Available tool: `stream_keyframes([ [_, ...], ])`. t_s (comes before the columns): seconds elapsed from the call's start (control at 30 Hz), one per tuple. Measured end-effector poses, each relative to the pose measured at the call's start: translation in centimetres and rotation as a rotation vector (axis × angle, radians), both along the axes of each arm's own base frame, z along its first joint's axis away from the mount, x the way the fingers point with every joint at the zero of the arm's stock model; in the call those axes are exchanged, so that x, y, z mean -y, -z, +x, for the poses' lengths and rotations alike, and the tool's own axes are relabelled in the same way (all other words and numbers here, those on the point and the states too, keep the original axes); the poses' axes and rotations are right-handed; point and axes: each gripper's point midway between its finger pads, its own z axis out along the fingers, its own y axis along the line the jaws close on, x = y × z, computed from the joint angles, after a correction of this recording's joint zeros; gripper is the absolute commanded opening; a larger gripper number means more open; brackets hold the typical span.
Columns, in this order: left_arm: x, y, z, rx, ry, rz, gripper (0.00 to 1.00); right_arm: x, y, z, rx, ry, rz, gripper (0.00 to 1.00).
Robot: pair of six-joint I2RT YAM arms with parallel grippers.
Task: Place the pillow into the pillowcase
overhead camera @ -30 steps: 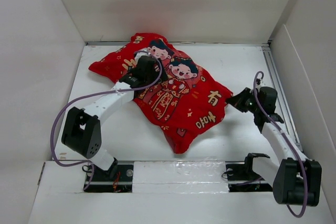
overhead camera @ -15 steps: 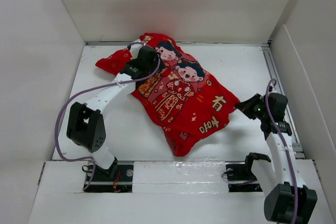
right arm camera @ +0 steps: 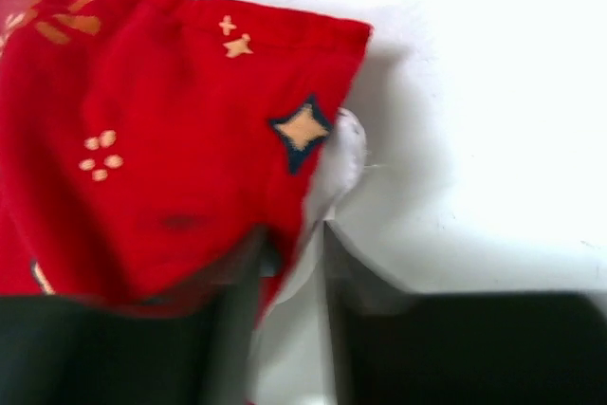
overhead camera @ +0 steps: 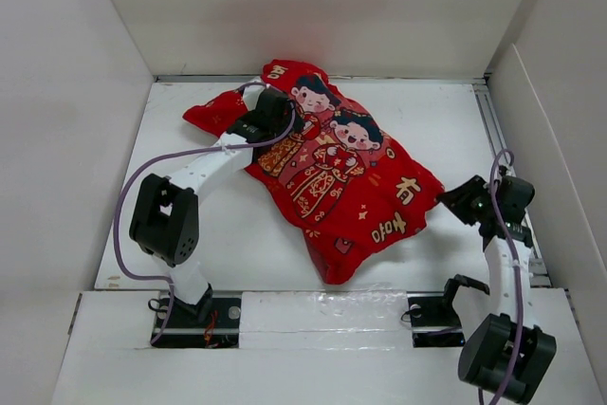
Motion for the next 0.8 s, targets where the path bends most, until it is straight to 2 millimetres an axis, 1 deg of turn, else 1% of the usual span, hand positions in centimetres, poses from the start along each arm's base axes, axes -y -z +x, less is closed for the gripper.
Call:
stream_keyframes([
  [0.03,0.0,0.0,0.0,-0.001,0.000,0.001,0.99,0.2,0.2,-0.1,-0.009,0.002,0.000,0.49],
  [0.07,0.0,0.0,0.0,0.000,-0.001,0.001,0.99,0.2,0.3,-0.2,-0.013,0.001,0.000,0.52],
  [0.1,0.0,0.0,0.0,0.000,0.000,0.000,0.99,0.3,0.4,-0.4,-0.016,-0.001,-0.001,0.52],
  [0.13,0.0,0.0,0.0,0.001,0.001,-0.002,0.99,0.1,0.3,-0.5,-0.013,-0.008,-0.003,0.58],
  [0.17,0.1,0.0,0.1,0.002,0.001,-0.002,0.99,0.0,0.1,-0.6,-0.006,-0.013,-0.003,0.59],
  [0.33,0.2,0.0,0.0,0.002,0.009,-0.008,0.99,-0.9,-1.8,-1.0,0.076,-0.060,-0.009,0.58],
  [0.37,0.3,0.0,0.0,0.002,0.011,-0.010,0.99,-1.1,-2.0,-0.9,0.085,-0.071,-0.003,0.58],
  [0.4,0.3,-0.1,0.1,0.002,0.013,-0.012,0.99,-1.3,-2.2,-0.7,0.095,-0.085,0.010,0.55],
  [0.43,0.4,-0.1,0.1,0.003,0.014,-0.014,0.99,-1.4,-2.2,-0.6,0.096,-0.086,0.011,0.55],
  [0.53,0.5,-0.1,0.1,0.002,0.021,-0.016,0.99,-1.7,-1.4,-0.1,0.077,-0.110,0.051,0.54],
  [0.6,0.5,0.0,0.1,0.003,0.022,-0.017,0.99,-1.9,-0.3,0.0,0.041,-0.120,0.081,0.57],
  [0.63,0.5,0.1,0.0,0.002,0.025,-0.016,0.99,-2.0,0.1,-0.1,0.026,-0.125,0.092,0.57],
  [0.67,0.5,0.1,0.0,0.002,0.026,-0.016,0.99,-2.1,0.4,-0.2,0.015,-0.129,0.101,0.59],
  [0.7,0.5,0.2,0.0,0.003,0.027,-0.016,0.99,-2.2,0.4,-0.2,0.013,-0.130,0.102,0.66],
  [0.8,0.6,0.2,0.0,0.003,0.030,-0.016,0.99,-2.1,-0.2,-0.2,0.042,-0.136,0.082,0.66],
])
